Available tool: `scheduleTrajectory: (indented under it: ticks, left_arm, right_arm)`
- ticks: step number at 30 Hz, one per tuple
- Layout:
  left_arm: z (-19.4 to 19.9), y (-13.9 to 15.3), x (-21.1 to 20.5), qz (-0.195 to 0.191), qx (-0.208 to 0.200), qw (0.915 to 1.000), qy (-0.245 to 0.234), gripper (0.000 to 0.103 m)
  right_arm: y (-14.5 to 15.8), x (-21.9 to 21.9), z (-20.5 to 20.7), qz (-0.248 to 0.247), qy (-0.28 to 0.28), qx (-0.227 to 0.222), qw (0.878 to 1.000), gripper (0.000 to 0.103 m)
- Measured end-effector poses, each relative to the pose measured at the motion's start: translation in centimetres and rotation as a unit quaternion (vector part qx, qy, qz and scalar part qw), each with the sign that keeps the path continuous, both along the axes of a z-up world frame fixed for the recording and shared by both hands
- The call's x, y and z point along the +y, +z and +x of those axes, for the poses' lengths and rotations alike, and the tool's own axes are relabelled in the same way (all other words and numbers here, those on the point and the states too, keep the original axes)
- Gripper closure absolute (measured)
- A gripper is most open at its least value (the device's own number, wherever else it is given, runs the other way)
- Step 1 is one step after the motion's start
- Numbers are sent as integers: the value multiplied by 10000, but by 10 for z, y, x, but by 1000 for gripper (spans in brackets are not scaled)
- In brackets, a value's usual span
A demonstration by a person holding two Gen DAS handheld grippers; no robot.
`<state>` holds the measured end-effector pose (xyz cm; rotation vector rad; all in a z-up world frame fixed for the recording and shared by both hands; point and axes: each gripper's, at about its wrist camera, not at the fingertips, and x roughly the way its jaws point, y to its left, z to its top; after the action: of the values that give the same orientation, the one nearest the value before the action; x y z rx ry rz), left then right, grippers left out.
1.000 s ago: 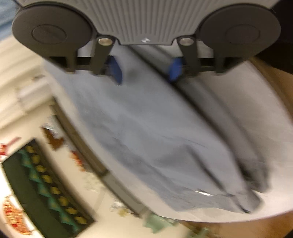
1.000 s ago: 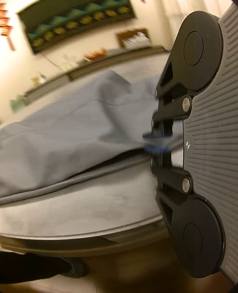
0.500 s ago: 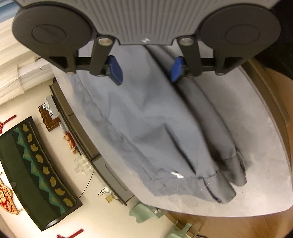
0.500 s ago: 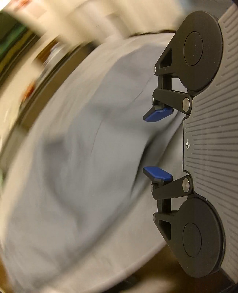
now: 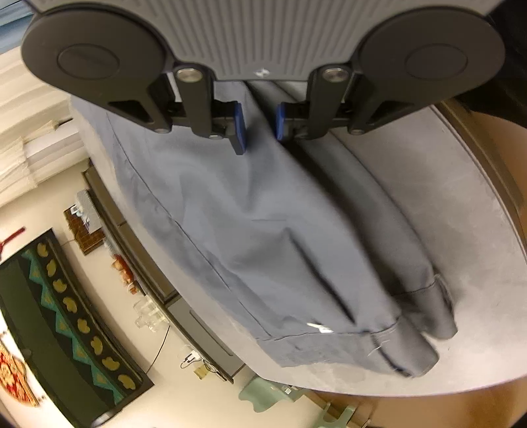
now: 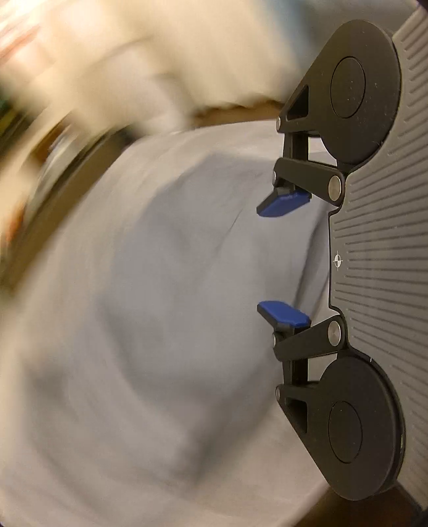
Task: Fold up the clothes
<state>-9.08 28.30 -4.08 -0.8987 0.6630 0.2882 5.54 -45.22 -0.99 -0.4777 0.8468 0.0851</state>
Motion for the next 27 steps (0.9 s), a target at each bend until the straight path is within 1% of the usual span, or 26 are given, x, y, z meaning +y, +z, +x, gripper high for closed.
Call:
scheduleTrajectory:
  ticks: [1, 2, 3, 4, 5, 6, 8, 9, 10, 12, 14, 16, 17, 19, 20, 21, 22, 23, 24, 25, 26, 27]
  left_arm:
    - [1, 0, -1, 5, -1, 10000, -3, 84]
    - [3, 1, -3, 37, 9, 10000, -10, 84]
    - [5, 2, -5, 80, 23, 10000, -20, 85]
    - [6, 3, -7, 123, 36, 9999, -31, 85]
    - [7, 4, -9, 155, 43, 9999, -41, 85]
    - [7, 4, -10, 165, 43, 9998, -39, 85]
    - [7, 4, -11, 159, 39, 9999, -17, 85]
    - [7, 5, -11, 153, 37, 9999, -7, 85]
    - [7, 5, -11, 150, 33, 9999, 1, 85]
    - [6, 5, -12, 145, 30, 9999, 16, 85]
    - [7, 6, -12, 135, 20, 9999, 21, 85]
    - [6, 6, -12, 114, 7, 9999, 26, 85]
    - [6, 6, -12, 100, -2, 9999, 30, 85]
    - [6, 5, -11, 75, -23, 10000, 35, 85]
    - [6, 5, -12, 77, -25, 10000, 34, 85]
    - [7, 6, -13, 87, -23, 10000, 32, 85]
    - [7, 6, -13, 104, -20, 9999, 25, 85]
    - [8, 6, -14, 120, -15, 9999, 16, 85]
    - [8, 6, -14, 137, -8, 9999, 5, 85]
    - [8, 7, -15, 158, 1, 9999, -13, 85]
    - [8, 7, -16, 167, 2, 9999, -33, 84]
    - [7, 7, -16, 142, -22, 9999, -62, 82]
  right_arm:
    - [6, -34, 4, 741, -649, -64, 9951, 42]
    - [11, -69, 7, 1480, -1281, -123, 9806, 42]
    - [9, -102, 6, 2237, -1830, -153, 9572, 45]
    - [6, -134, 4, 2963, -2330, -183, 9261, 47]
    - [0, -156, 0, 3603, -2572, -224, 8964, 48]
    - [-5, -170, -6, 4168, -2630, -280, 8696, 49]
    - [-13, -179, -10, 4854, -2511, -259, 8370, 49]
    - [-17, -176, -9, 5047, -2387, -147, 8295, 49]
    - [-21, -173, -5, 5106, -2312, -38, 8282, 49]
    - [-29, -165, 8, 4941, -2358, 161, 8367, 49]
    - [-37, -161, 20, 4714, -2569, 292, 8432, 49]
    - [-48, -159, 26, 4800, -2670, 396, 8347, 50]
    - [-50, -158, 28, 4823, -2705, 368, 8324, 52]
    - [-53, -159, 28, 4822, -2771, 303, 8305, 62]
    - [-55, -161, 29, 4847, -2787, 292, 8286, 65]
    - [-56, -162, 30, 4864, -2802, 280, 8271, 72]
    - [-58, -163, 32, 4837, -2807, 258, 8286, 81]
    - [-59, -164, 34, 4809, -2813, 235, 8301, 87]
    - [-59, -165, 35, 4770, -2816, 200, 8324, 95]
    - [-54, -164, 30, 4647, -2802, 48, 8399, 99]
    - [-42, -161, 19, 4484, -2778, -272, 8491, 101]
    - [-31, -159, 9, 4314, -2751, -593, 8571, 101]
